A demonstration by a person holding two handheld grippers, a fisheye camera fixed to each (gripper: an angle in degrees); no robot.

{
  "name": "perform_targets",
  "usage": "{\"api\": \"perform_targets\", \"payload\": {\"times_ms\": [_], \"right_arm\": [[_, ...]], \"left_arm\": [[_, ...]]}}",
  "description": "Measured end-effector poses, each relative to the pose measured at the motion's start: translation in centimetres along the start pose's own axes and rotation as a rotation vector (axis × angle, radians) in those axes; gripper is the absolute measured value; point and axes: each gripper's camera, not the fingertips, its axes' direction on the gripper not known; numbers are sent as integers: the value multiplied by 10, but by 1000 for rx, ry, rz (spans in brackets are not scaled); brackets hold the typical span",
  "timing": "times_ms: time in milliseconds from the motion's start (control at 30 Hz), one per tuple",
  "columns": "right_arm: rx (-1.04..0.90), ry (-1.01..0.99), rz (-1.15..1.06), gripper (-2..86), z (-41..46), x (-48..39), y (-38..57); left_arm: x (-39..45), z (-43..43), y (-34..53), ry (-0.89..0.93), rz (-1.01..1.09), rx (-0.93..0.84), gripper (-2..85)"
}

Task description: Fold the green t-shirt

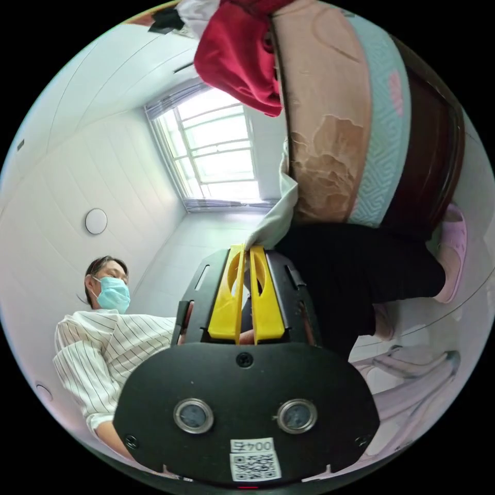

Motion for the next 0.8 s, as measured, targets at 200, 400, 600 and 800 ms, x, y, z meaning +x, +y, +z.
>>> {"api": "perform_targets", "payload": {"times_ms": [200, 400, 600, 800], "right_arm": [[-79, 70, -43, 9, 30, -38, -7], [-85, 80, -39, 7, 54, -44, -3], [-95, 77, -45, 6, 73, -44, -3], [-80, 64, -53, 7, 81, -41, -5]], "left_arm": [[1, 7, 4, 72, -13, 25, 42], [24, 19, -2, 52, -48, -8, 101], [72, 37, -15, -39, -42, -111, 162], [141, 53, -10, -408, 112, -62, 150]]}}
